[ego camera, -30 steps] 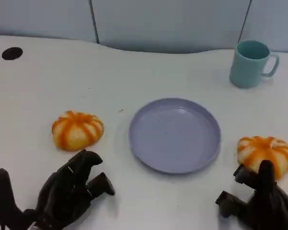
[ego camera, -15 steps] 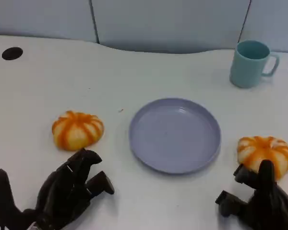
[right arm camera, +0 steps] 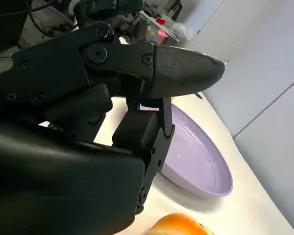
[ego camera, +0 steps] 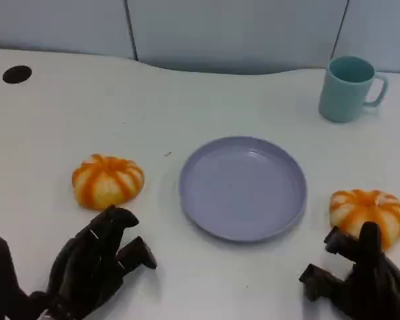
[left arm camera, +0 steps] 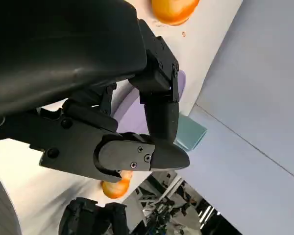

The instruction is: Grasp the bread from the table and place it into the plate.

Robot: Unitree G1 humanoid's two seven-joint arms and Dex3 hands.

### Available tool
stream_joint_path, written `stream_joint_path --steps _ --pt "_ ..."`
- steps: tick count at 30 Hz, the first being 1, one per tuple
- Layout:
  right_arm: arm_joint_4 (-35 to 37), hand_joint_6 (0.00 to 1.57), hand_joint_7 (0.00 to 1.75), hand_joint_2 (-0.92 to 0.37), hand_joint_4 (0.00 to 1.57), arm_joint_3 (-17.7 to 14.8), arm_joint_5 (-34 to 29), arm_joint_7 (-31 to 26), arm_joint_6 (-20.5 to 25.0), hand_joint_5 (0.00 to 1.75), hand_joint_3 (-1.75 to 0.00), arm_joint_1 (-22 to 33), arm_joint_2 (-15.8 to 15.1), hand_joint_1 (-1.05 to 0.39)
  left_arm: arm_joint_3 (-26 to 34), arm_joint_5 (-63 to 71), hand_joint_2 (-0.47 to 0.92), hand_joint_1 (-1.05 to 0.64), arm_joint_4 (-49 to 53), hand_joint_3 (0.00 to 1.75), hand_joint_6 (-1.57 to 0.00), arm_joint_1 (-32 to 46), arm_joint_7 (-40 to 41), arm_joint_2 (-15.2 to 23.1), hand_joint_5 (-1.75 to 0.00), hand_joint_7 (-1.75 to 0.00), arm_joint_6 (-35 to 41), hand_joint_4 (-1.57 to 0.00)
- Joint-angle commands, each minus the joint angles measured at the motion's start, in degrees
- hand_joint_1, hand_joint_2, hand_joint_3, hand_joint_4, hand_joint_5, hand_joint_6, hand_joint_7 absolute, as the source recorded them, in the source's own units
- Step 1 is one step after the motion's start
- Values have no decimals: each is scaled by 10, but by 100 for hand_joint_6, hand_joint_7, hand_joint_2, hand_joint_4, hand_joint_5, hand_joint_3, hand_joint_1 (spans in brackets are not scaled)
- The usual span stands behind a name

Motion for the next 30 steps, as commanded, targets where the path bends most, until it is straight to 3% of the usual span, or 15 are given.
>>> stream_joint_path --steps 1,6,12,13,14,16,20,24,30 --pt "6 107 115 -92 116 7 -18 -4 -23 126 -58 -2 -3 -56 -9 157 92 -74 -7 36 -45 -23 55 49 -79 -26 -304 -40" --pt "2 108 114 -92 117 9 -30 -22 -27 127 -53 -2 1 -56 -15 282 92 -65 4 34 -42 -38 139 98 -68 -12 -424 -27" --pt "2 108 114 -92 117 10 -31 -26 -30 127 -52 -1 2 -55 -36 314 92 -64 44 33 -43 -49 198 119 -67 -9 -477 -26" --pt "3 108 114 -92 117 10 -29 -22 -30 127 -51 -2 1 -55 -32 400 92 -64 21 33 -43 -56 251 152 -67 -9 -497 -26" --pt "4 109 115 -92 117 10 -28 -19 -30 127 -52 -2 0 -55 -29 467 92 -63 4 29 -38 -61 293 177 -52 -5 -512 -24" --pt "5 109 115 -92 117 10 -26 -16 -31 127 -52 -2 -1 -54 -29 547 92 -62 -11 26 -36 -66 354 205 -42 -2 -526 -25" --pt "2 109 116 -92 118 10 -27 -29 -29 127 -52 -2 5 -54 -50 704 92 -68 -102 16 -28 -67 437 259 -19 0 -431 -21" --pt "4 107 116 -92 117 11 -28 -25 -33 127 -53 -2 4 -54 -92 767 92 -71 -135 6 -24 -82 441 292 -9 0 -344 -14" --pt "9 107 117 -92 117 14 -30 -23 -36 127 -53 -2 0 -54 -176 808 91 -73 -94 2 -16 -149 393 328 -5 0 -258 -10"
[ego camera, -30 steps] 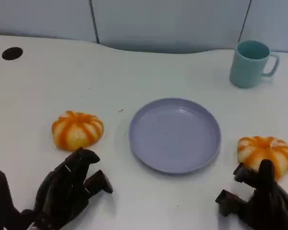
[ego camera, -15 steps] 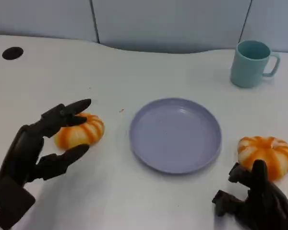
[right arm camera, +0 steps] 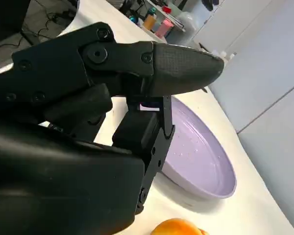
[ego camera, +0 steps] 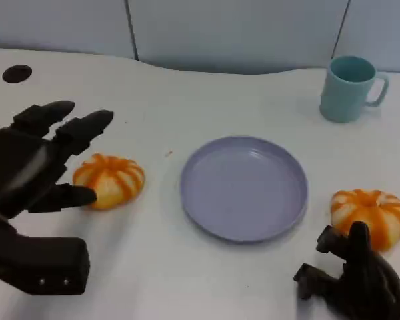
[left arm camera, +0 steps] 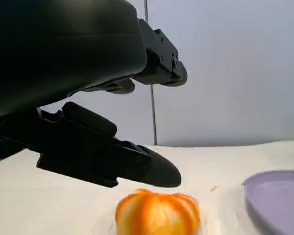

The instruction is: Grasp the bread from the table and place it into the plate.

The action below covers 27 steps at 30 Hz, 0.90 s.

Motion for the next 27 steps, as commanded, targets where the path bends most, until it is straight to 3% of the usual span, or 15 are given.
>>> stream_joint_path --steps 1,12,27 --pt "4 107 117 -92 117 -1 -5 1 -4 127 -52 1 -11 -55 -57 23 91 -73 42 2 -15 -58 -28 32 -4 0 47 -10" --pt "2 107 118 -92 118 -4 1 -2 0 126 -50 2 -9 -54 -199 36 92 -77 242 2 -6 -202 -60 29 0 0 87 -3" --pt "2 107 118 -92 118 -4 1 -2 1 125 -50 2 -10 -54 -236 12 92 -78 266 3 -5 -220 -41 38 0 0 90 -2"
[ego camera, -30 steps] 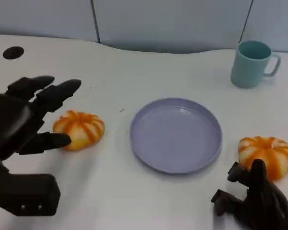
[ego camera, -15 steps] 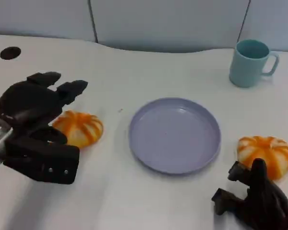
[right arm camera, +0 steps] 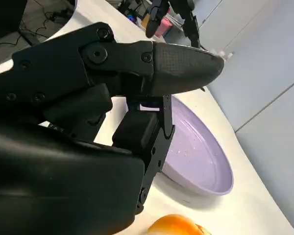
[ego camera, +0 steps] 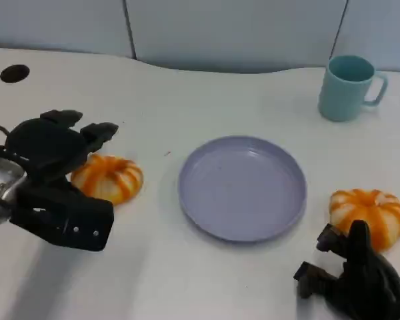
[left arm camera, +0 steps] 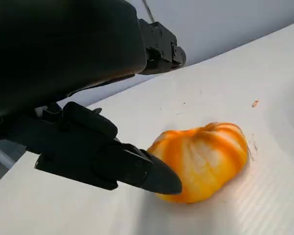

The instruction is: Grasp the bread from the table and place it into the plate.

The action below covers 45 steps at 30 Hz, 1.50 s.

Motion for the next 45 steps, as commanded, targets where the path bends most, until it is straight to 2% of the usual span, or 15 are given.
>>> stream_joint_path --steps 1,15,17,19,25,27,29,42,44,45 --pt "0 107 118 -92 118 -4 -2 -2 1 125 -50 4 -9 -54 -8 -10 92 -78 5 3 -5 -11 8 17 0 0 5 -2" --pt "0 108 118 -92 119 -4 -2 -2 1 125 -50 4 -9 -54 -19 -20 92 -78 6 3 -5 -13 11 21 0 0 8 -2" --pt "-5 107 118 -92 118 -4 -1 -3 3 125 -51 7 -10 -54 -43 -12 92 -82 85 3 -2 -57 -26 -18 0 0 28 -1" --pt "-8 107 118 -92 118 -4 0 -3 4 125 -52 9 -10 -53 -60 -12 91 -85 138 2 -1 -86 -43 -40 0 0 36 0" --pt "-9 106 119 -92 118 -4 0 -3 5 126 -53 9 -10 -53 -78 -22 91 -86 175 1 0 -105 -32 -46 0 0 30 0" --pt "-14 107 119 -92 118 -2 -3 1 2 125 -53 17 -14 -53 -97 -12 86 -83 261 1 -3 -137 -23 -108 0 -1 67 -1" --pt "-17 107 120 -92 118 0 -5 2 0 125 -53 20 -16 -54 -110 -11 83 -81 308 0 -4 -156 -15 -138 -1 -2 83 -1" --pt "-19 107 120 -92 119 1 -4 2 1 124 -53 21 -17 -54 -131 -27 82 -80 338 0 -5 -169 0 -145 -1 -1 81 -2" --pt "-31 107 120 -92 119 0 1 -6 12 124 -53 28 -15 -54 -137 -24 82 -79 345 0 -4 -169 1 -159 -1 -1 92 -1" --pt "-40 107 120 -92 119 0 2 -9 17 124 -53 34 -14 -54 -138 -26 80 -74 351 0 -8 -163 1 -166 -3 -3 94 -6"
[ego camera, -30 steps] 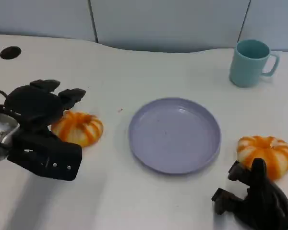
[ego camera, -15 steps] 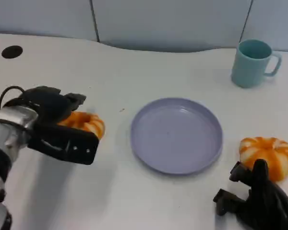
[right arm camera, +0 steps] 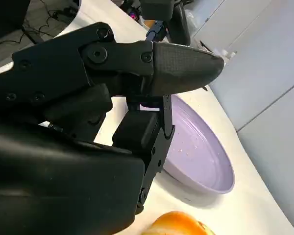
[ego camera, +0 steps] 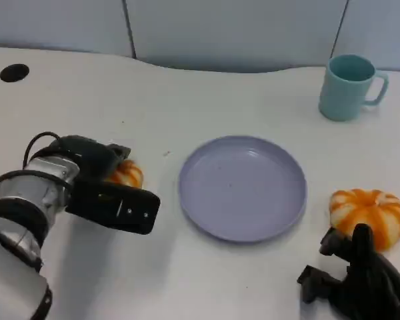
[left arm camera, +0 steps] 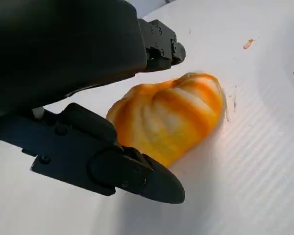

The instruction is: Grasp the bread from the table and place it into the plate.

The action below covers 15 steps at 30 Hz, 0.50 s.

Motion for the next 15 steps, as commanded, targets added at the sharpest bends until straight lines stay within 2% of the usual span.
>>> stream_joint_path --steps 1,4,15 --pt "-28 107 121 -92 120 -3 5 -12 19 124 -53 23 -7 -54 -8 -6 78 -70 21 0 -12 2 7 -16 -5 -4 14 -10" --pt "-33 106 121 -92 120 -4 8 -6 21 123 -55 27 -8 -53 -11 -10 75 -66 26 0 -16 6 7 -20 -7 -5 13 -14" --pt "-37 105 122 -92 122 -2 3 -9 18 121 -55 29 -8 -53 -21 -17 75 -65 27 0 -18 6 12 -21 -6 -2 11 -15"
